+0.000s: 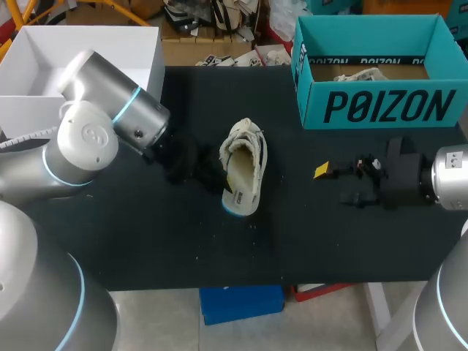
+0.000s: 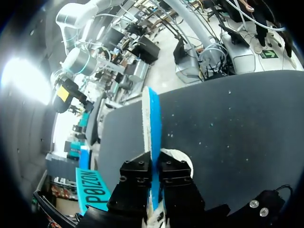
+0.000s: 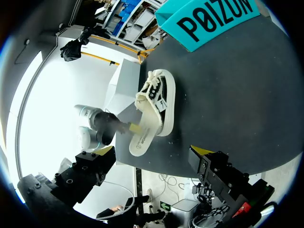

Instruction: Take the shoe out of the shoebox, open the shoe tongue, remove and reinsert the insole, then place the shoe into the shoebox

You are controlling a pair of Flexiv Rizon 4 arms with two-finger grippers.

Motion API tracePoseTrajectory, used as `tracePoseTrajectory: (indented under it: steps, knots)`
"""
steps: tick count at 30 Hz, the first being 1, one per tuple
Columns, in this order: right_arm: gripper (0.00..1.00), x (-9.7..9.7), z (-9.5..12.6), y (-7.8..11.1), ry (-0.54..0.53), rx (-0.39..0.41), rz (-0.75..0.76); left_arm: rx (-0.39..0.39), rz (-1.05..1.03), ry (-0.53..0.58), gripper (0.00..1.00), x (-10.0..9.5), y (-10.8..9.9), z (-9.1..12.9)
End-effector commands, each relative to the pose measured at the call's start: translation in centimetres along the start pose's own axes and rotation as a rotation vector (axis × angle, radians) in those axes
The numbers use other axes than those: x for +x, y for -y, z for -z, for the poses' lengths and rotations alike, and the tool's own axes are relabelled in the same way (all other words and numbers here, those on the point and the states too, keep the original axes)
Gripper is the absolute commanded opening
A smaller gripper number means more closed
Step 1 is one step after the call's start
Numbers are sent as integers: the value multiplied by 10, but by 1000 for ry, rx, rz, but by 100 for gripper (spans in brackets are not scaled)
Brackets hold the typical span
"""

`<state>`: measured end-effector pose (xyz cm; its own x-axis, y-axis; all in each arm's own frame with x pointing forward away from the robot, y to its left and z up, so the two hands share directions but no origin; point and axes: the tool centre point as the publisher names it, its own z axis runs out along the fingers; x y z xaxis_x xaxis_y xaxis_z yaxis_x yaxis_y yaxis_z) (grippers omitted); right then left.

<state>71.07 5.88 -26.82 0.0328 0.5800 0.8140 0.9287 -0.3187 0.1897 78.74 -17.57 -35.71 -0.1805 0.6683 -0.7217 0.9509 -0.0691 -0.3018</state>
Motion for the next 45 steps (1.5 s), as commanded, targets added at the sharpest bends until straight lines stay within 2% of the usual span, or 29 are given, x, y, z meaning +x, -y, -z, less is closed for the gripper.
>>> tracePoseTrajectory:
  steps: [1,20,34,45]
  knots:
    - [100,1,0,1,2,-1,-1,10,-3,-5,0,-3,-6,-5]
    - [100,1,0,1,2,-1,-1,-39,-33,0,0,-8,-19,-3]
    - [100,1,0,1,2,-1,-1,-62,-34,-4,0,-15,-41,-5]
    - [100,1,0,1,2,-1,-1,-93,-29,-21,0,-13,-52,-7]
